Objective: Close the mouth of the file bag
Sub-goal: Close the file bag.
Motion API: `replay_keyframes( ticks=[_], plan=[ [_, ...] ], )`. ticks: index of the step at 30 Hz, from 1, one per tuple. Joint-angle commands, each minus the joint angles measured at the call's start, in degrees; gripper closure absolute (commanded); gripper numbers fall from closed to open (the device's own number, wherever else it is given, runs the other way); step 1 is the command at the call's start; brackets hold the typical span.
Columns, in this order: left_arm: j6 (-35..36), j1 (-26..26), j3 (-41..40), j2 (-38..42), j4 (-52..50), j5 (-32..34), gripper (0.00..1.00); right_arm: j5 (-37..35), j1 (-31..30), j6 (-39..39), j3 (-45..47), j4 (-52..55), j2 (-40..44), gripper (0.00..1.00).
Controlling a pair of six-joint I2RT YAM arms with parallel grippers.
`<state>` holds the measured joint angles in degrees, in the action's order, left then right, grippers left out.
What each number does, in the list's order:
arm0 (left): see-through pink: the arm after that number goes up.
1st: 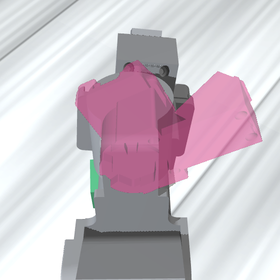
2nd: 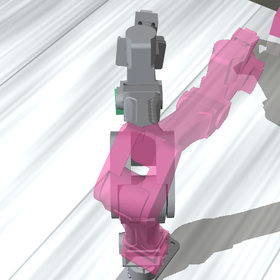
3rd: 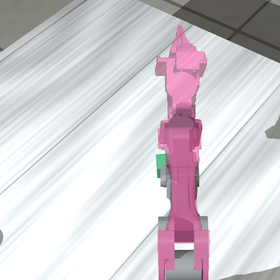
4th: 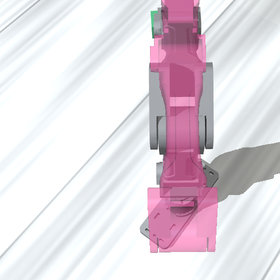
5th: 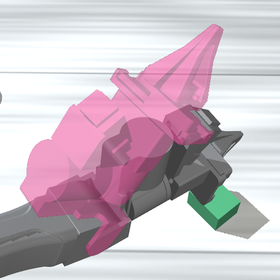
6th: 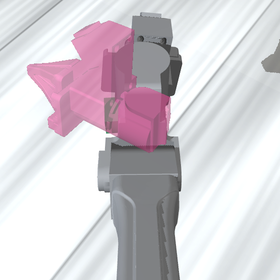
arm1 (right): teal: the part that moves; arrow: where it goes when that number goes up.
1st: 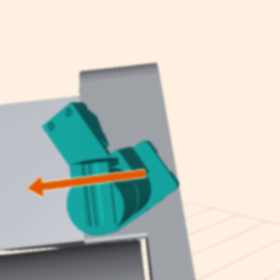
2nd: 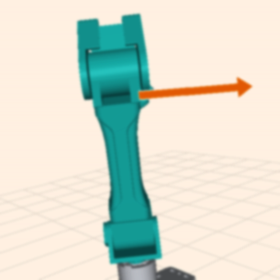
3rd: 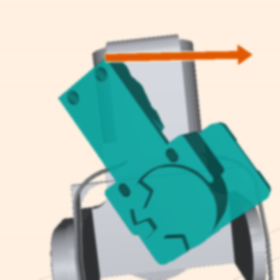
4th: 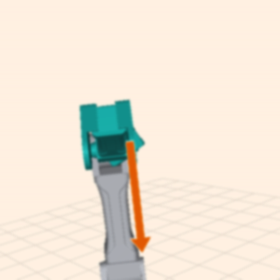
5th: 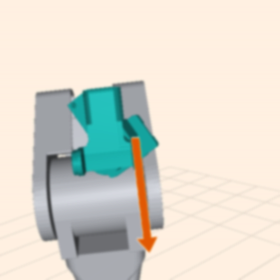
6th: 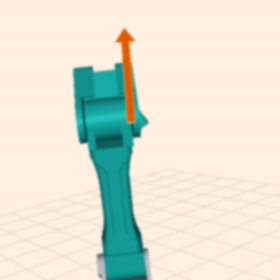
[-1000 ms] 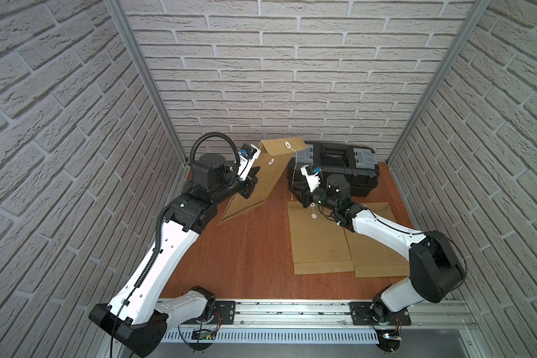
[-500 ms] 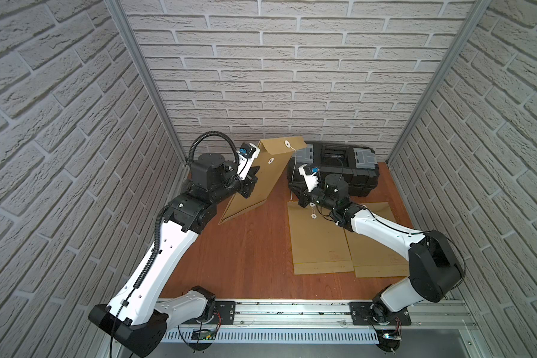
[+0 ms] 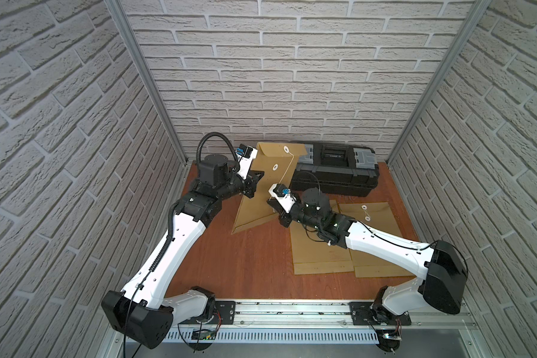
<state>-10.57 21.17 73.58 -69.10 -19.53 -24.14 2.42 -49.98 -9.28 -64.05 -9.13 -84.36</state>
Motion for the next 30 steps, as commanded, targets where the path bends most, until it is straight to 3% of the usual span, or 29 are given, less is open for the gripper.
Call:
replay_keyframes(
  ticks=[1, 7, 15, 19, 24, 30],
  plan=[
    [-5.67, -1.16, -0.69, 0.34, 7.82, -7.16, 1.0, -4.38, -3.98, -6.58, -3.05, 2.37, -1.2, 0.97],
    [-7.16, -1.46, -0.89, -0.14, 7.41, -13.44, 1.0, -4.53, -7.23, -9.59, -6.83, 3.51, -4.87, 0.97],
    [-13.03, -2.34, -2.68, 0.3, 12.52, -20.88, 1.0, -5.3, -6.52, -9.8, -6.22, 3.39, -6.36, 0.97],
    [-17.34, -2.53, -3.48, -0.13, 16.09, -26.17, 1.0, -9.73, -5.44, -10.19, -5.12, 2.91, -5.53, 0.97],
    [-21.18, -3.5, -6.11, -0.93, 16.44, -24.94, 1.0, -11.14, -3.74, -9.24, -3.52, 3.33, -2.16, 0.97],
    [-36.11, -6.67, -14.18, -1.02, 31.59, -21.22, 1.0, -11.76, -3.2, -4.16, -1.74, 6.67, 0.93, 0.97]
  ],
)
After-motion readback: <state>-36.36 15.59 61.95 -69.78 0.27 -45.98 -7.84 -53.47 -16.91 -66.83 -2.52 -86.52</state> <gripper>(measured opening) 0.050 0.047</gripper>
